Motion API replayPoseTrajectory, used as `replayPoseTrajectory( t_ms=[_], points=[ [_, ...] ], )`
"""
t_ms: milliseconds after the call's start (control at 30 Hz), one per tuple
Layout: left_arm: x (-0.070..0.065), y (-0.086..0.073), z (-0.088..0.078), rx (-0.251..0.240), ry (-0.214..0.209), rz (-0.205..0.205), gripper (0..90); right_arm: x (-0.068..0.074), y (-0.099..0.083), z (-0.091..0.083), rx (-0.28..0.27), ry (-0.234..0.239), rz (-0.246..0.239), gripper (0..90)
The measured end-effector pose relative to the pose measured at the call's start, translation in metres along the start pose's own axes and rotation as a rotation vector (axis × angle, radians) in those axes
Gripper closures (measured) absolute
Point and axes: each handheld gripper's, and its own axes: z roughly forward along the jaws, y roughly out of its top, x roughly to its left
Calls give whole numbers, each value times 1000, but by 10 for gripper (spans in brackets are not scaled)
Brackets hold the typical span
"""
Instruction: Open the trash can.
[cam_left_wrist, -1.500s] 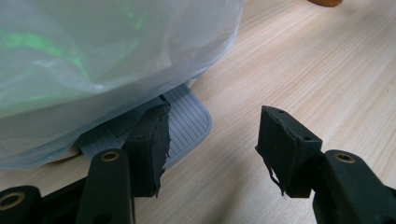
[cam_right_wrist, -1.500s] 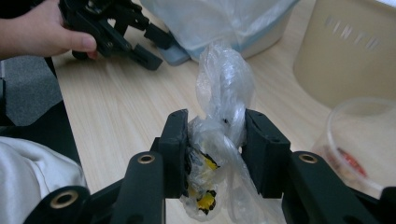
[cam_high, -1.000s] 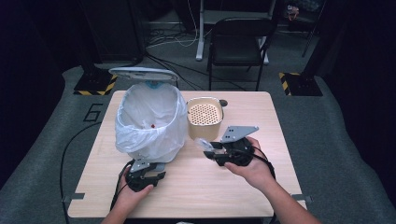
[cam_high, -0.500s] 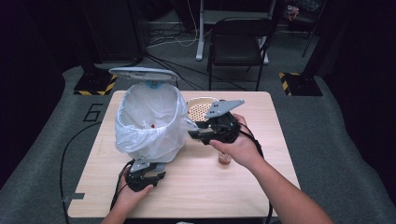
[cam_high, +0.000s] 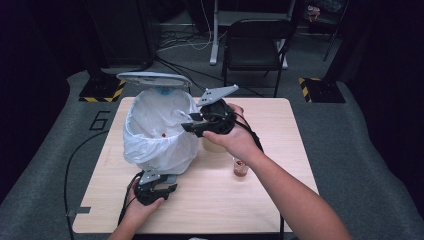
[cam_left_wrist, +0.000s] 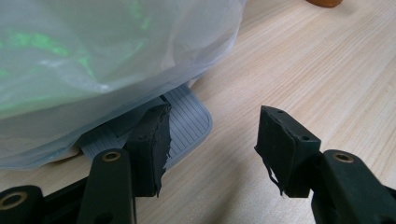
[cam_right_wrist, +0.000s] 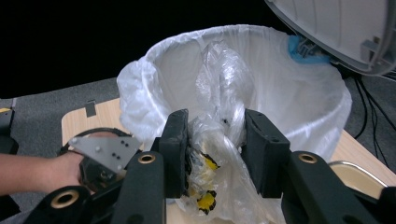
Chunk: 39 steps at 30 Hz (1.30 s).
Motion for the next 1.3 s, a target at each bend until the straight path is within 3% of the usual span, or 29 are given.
replayPoseTrajectory(
  t_ms=[200, 233, 267, 333, 733, 1000, 1300],
  points=[
    [-1, 0, 0, -4, 3, 1, 442, 1, 10, 13, 0, -2, -7, 626],
    [4, 1, 0, 4, 1, 75, 442, 1, 11, 14, -2, -3, -8, 626],
    [5, 2, 0, 4, 2, 86, 442, 1, 13, 17, -3, -5, -9, 626],
    [4, 2, 0, -8, 3, 68, 442, 2, 16, 21, -10, -12, -12, 626],
    [4, 2, 0, -4, 5, 70, 442, 3, 26, 46, -13, -19, -8, 624],
    [3, 2, 0, -5, 4, 69, 442, -2, 31, 75, 2, -46, -1, 624],
    [4, 2, 0, 7, -1, 69, 442, 0, 34, 91, 0, -68, 5, 615]
  ],
)
